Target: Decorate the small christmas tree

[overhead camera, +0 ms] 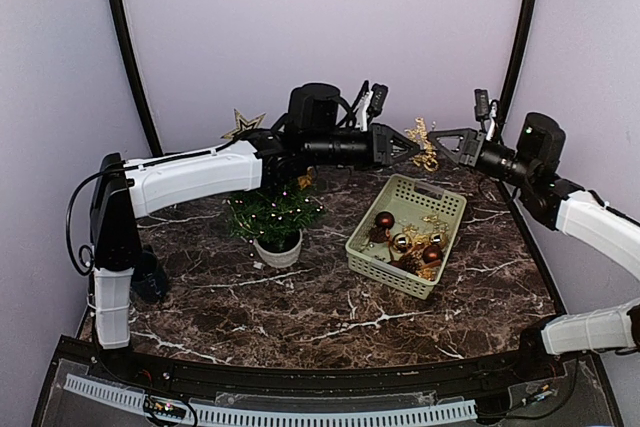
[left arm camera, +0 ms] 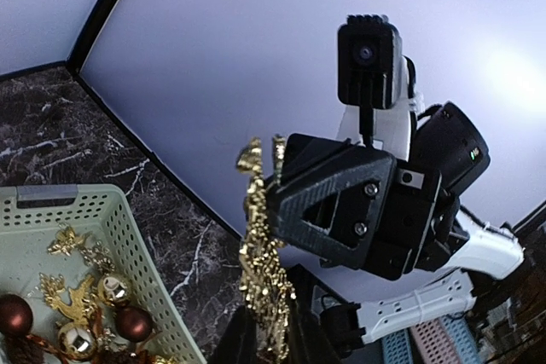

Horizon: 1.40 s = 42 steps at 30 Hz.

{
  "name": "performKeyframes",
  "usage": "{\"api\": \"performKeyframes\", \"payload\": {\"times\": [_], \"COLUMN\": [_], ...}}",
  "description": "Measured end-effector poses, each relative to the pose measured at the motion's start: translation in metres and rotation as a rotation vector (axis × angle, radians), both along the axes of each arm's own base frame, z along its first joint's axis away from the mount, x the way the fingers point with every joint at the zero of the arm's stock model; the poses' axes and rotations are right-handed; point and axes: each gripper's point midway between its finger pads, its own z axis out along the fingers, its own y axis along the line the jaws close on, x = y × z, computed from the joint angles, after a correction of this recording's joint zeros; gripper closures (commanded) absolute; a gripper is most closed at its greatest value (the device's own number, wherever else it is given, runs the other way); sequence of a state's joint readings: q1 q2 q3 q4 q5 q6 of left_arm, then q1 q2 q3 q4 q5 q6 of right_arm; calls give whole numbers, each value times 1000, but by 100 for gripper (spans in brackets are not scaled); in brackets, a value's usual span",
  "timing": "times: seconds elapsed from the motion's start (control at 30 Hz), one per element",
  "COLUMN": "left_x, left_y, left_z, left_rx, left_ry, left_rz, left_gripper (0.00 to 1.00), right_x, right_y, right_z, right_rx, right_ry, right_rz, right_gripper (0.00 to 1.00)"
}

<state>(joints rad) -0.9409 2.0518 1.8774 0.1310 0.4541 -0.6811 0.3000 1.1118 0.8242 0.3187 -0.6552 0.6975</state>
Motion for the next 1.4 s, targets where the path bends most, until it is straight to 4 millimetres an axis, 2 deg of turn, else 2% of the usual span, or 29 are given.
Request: {"api": "performKeyframes", "payload": {"times": [0.07,0.17,0.2,0.3,0.47,0.6,0.77,0.87,1.0,1.17,1.3,1.4], "left_x": [0,0,0,2,9,19,24,21,8,-22,-56,-80], "left_y": [0,-1,-1,-2,1,6,14,21,38,72,107,122], "left_z": [3,4,4,-1,-11,-22,-27,-20,5,38,45,42], "left_rx": [-12,-16,-15,-8,34,88,148,163,167,174,211,240], "left_ry": [-2,-5,-6,-4,-12,-33,-64,-87,-124,-165,-163,-157], "left_rz": [-4,-4,-3,3,46,105,150,155,142,109,57,-27], "left_gripper": [99,100,100,100,100,100,100,100,100,100,100,100], "right_x": [1,5,5,8,23,34,47,47,34,6,-19,-44], "right_y": [0,-2,-2,-3,-13,-20,-24,-23,-14,2,15,34], "right_z": [-2,-3,-4,-9,-32,-58,-92,-99,-83,-41,-17,-7], "right_rx": [-2,-6,-8,-20,-56,-108,-203,-254,-266,-244,-220,-211], "right_ry": [4,5,7,23,107,178,275,286,230,116,55,40], "right_rz": [-3,-24,-30,-49,-141,-203,-240,-227,-132,28,151,268], "right_gripper": [100,100,97,78,38,22,20,19,17,18,26,29]}}
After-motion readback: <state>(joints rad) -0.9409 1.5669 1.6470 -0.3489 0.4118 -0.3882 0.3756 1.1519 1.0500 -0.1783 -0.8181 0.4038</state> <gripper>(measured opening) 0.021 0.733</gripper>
